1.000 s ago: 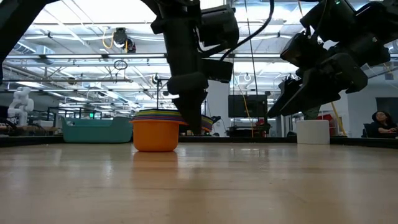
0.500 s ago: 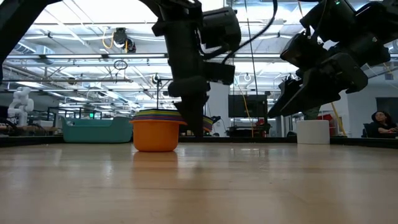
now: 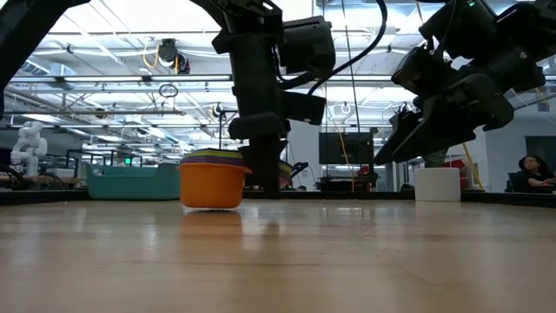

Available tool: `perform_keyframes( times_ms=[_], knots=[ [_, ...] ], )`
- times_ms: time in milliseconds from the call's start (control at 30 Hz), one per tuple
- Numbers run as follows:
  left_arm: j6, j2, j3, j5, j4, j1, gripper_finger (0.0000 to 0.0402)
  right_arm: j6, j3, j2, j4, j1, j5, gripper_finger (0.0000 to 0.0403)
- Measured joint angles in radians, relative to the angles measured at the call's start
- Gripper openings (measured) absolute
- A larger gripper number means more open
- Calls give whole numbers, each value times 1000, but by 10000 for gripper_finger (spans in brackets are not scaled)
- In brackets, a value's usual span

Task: Nest measuring cups in basket
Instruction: Put the stacked measuring cups into the green bin

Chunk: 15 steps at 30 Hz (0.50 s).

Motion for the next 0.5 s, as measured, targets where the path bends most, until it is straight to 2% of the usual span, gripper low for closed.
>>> perform_keyframes(
  times_ms=[267, 500],
  knots=[
    [24, -2, 6, -3, -73, -1, 140, 0, 0, 0, 0, 0, 0, 265],
    [86, -64, 7, -77, -158, 1, 140, 0, 0, 0, 0, 0, 0, 265]
  ],
)
